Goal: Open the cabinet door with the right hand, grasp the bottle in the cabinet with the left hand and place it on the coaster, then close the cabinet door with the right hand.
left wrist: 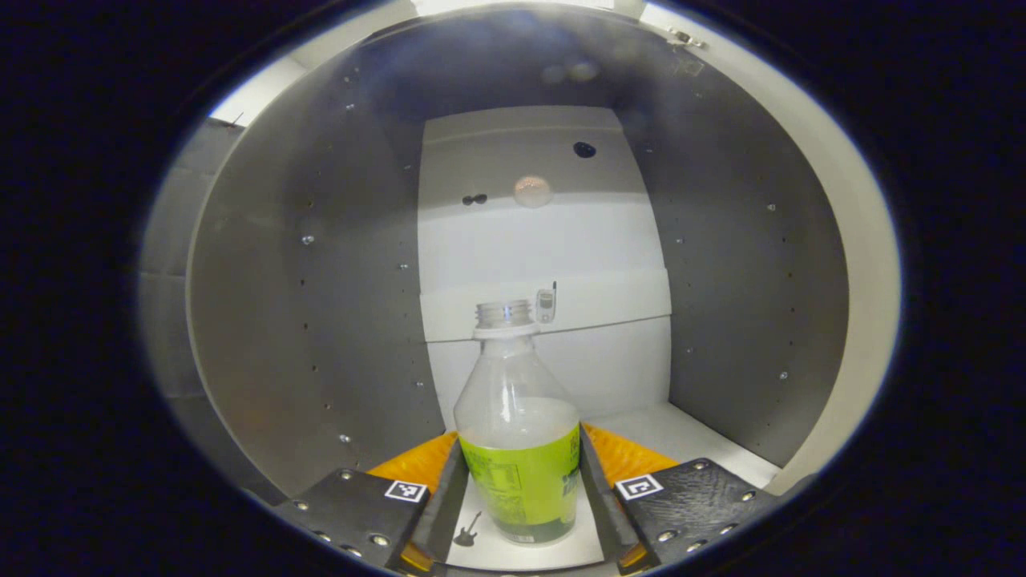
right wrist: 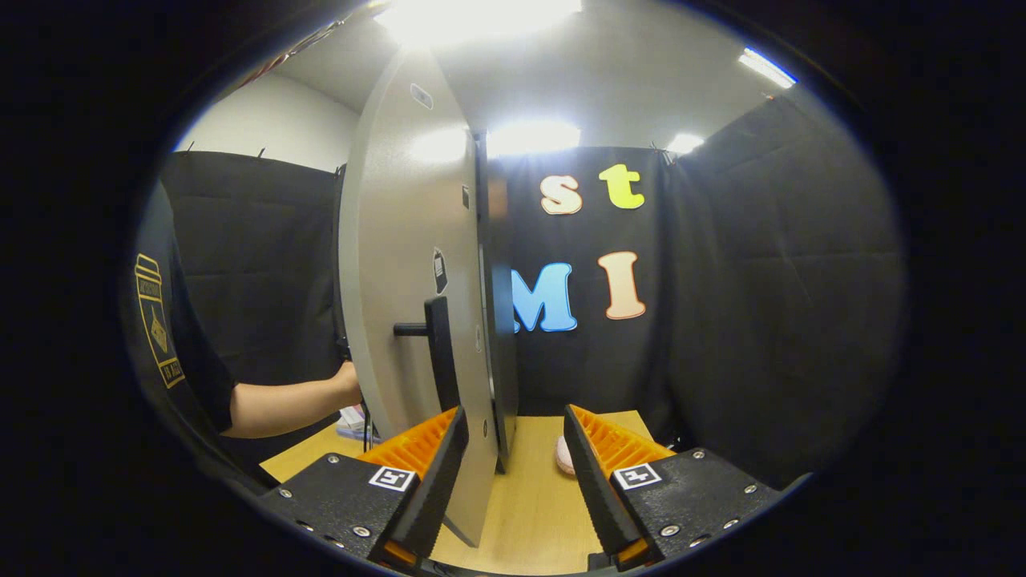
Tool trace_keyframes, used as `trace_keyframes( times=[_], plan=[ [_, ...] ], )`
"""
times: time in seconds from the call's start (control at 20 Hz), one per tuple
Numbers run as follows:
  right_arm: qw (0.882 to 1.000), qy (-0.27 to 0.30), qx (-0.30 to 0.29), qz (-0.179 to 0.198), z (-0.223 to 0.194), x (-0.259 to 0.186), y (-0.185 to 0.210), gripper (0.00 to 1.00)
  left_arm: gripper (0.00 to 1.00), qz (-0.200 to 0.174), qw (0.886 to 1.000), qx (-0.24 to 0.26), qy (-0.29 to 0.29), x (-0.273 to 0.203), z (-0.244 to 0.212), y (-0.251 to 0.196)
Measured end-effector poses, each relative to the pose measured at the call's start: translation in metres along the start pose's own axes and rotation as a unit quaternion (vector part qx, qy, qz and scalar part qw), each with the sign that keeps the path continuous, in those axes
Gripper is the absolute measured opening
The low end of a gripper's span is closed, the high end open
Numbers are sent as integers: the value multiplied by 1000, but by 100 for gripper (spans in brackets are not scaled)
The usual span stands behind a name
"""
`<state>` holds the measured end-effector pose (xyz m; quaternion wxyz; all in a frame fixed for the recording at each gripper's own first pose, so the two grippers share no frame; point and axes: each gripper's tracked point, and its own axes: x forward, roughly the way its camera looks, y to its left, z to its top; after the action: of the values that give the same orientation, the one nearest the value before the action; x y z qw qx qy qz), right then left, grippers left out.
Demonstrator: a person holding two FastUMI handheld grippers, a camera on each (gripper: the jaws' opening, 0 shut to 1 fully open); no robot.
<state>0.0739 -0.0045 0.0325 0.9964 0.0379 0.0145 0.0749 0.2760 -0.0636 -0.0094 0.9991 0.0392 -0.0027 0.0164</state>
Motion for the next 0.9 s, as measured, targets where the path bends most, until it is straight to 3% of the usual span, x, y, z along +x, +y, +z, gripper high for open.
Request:
trace_keyframes(
  times=[0.05,0.1,0.15,0.3,0.35,0.5,0.65,0.7,0.75,0.9],
  plan=[
    [1000,-4,6,-3,2,0,-3,75,62,0,1000,-2,3,-4,0,0],
    [1000,-6,10,-7,3,2,-6,75,63,-5,1000,-8,4,-7,0,-1],
    [1000,-7,11,-8,3,3,-9,75,70,-7,1000,-12,6,-12,0,-2],
    [1000,-6,-2,-7,1,2,-19,75,70,-7,1000,-9,7,-22,6,-2],
    [1000,-7,-11,-4,1,2,-23,75,77,-6,1000,-3,5,-30,10,-3],
    [999,-1,-30,28,-11,8,-33,75,77,5,1000,14,-3,-55,26,-5],
    [996,12,-44,74,-22,18,-45,75,63,26,999,15,-13,-83,42,-4],
    [995,16,-47,85,-27,24,-53,75,63,36,999,17,-13,-93,47,-3],
    [994,19,-50,95,-32,31,-59,75,77,45,999,17,-12,-102,48,-1],
    [994,27,-66,81,-58,59,-103,75,77,80,996,25,-14,-140,56,7]
  ],
)
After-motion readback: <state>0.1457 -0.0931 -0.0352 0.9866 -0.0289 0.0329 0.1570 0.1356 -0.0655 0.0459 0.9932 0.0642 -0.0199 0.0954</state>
